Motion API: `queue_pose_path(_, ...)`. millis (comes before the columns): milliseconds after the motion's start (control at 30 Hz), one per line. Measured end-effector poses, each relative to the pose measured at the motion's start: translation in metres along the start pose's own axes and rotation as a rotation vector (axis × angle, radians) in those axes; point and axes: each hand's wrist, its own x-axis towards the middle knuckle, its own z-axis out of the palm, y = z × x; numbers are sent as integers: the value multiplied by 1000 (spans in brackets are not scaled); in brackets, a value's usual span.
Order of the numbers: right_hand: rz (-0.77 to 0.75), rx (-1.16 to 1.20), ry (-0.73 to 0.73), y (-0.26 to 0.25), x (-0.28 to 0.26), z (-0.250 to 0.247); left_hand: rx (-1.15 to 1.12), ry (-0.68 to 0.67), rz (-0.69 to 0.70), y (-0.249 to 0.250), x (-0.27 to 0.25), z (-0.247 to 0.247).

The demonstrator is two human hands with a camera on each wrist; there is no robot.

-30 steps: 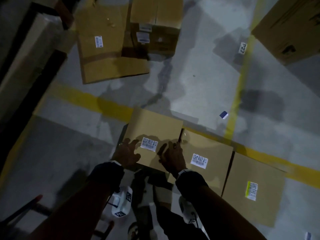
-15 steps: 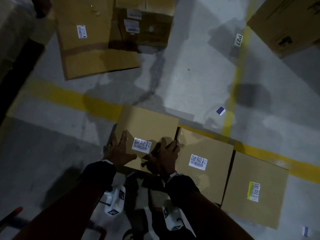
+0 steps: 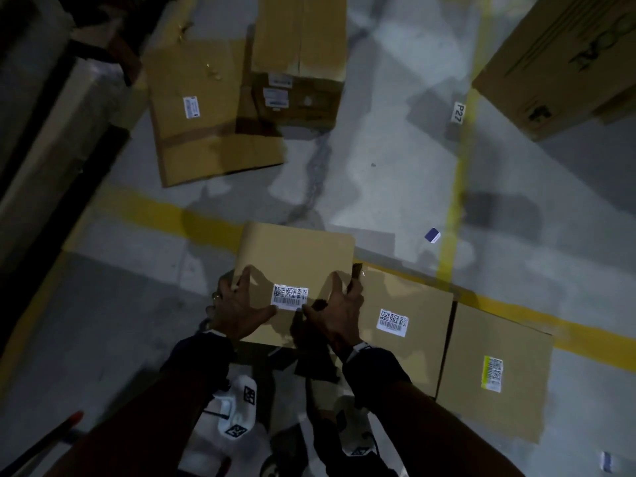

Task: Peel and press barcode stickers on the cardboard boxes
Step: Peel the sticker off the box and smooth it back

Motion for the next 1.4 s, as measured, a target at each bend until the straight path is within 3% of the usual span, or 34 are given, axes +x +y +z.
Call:
queue_pose_path(533, -90, -59, 245, -120, -199, -167, -57, 269, 177, 52, -215, -179)
queue_pose_path(833, -264, -40, 409, -182, -324, -254, -153, 500, 304, 68, -349, -265)
queue_pose_path(1033, -394, -31, 474, -220, -403, -302, -222, 628, 358, 64, -436, -320)
queue_pose_path(1167, -529, -62, 495, -255, -451, -335, -284, 670, 324, 55, -490, -361)
queue_pose_path(1400, -726, -39, 477, -289, -531, -334, -288, 856, 268, 7, -579, -391)
